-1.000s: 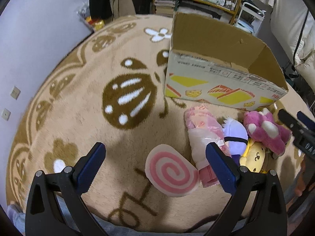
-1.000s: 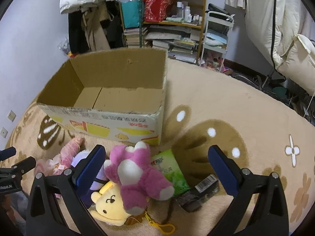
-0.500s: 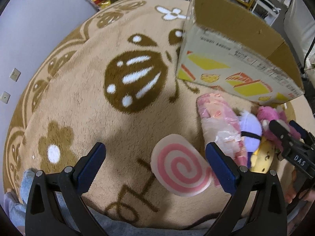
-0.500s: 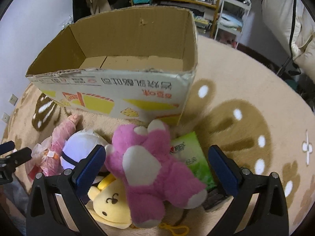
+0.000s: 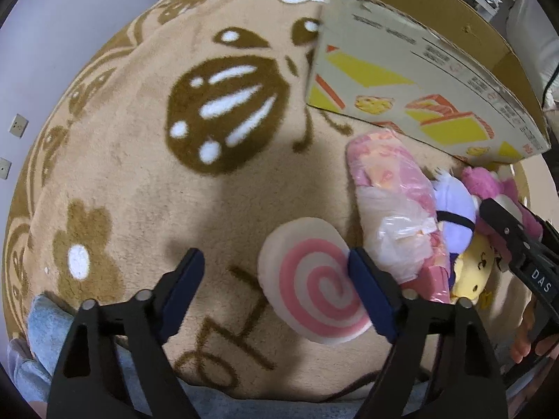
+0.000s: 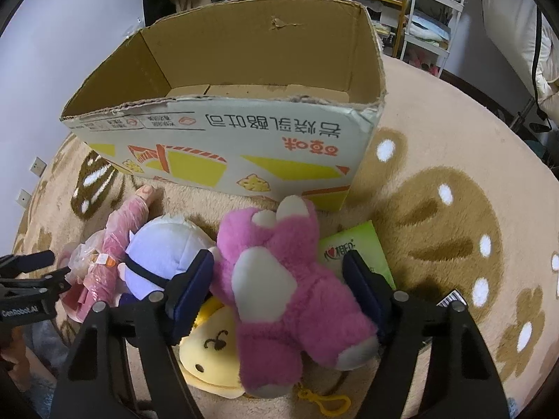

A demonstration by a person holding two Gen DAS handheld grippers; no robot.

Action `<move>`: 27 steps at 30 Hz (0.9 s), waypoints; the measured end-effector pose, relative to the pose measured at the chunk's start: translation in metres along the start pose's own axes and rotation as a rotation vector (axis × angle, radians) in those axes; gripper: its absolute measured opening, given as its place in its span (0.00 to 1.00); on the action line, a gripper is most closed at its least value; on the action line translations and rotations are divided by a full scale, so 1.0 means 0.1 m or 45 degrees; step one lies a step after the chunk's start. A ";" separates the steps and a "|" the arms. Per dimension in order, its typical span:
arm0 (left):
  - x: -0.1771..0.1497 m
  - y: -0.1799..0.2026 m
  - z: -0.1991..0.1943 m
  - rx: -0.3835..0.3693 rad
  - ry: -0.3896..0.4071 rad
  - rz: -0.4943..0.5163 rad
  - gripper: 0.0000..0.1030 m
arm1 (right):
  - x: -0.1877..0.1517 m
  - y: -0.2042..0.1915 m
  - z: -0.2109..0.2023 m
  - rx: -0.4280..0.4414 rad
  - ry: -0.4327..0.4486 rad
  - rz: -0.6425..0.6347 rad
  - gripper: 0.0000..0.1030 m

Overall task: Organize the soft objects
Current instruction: 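Lower the left gripper onto the pink swirl cushion while the right gripper reaches the pink plush, then grasp and lift the swirl cushion with left gripper while right gripper lifts pink plush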

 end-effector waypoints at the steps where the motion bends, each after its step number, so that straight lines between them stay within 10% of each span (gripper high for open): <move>1: -0.01 0.02 0.01 -0.010 -0.003 0.005 0.74 | 0.00 0.00 0.00 0.002 -0.003 -0.001 0.75; 11: -0.01 0.21 -0.01 -0.024 0.043 0.118 0.32 | 0.00 0.02 -0.08 0.050 -0.008 0.030 0.53; 27: 0.04 0.18 -0.81 0.040 0.418 0.103 0.27 | 0.07 -0.10 -0.49 0.141 0.140 0.029 0.46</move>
Point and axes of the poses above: each gripper's, at about its wrist camera, not at the fingertips, and z roughly the way its jaws point, y to its right, x to its top, the point moved 9 cm from there along z, roughly the way its jaws point, and after that the axes turned 3 degrees about -y, right-handed, at the moved point
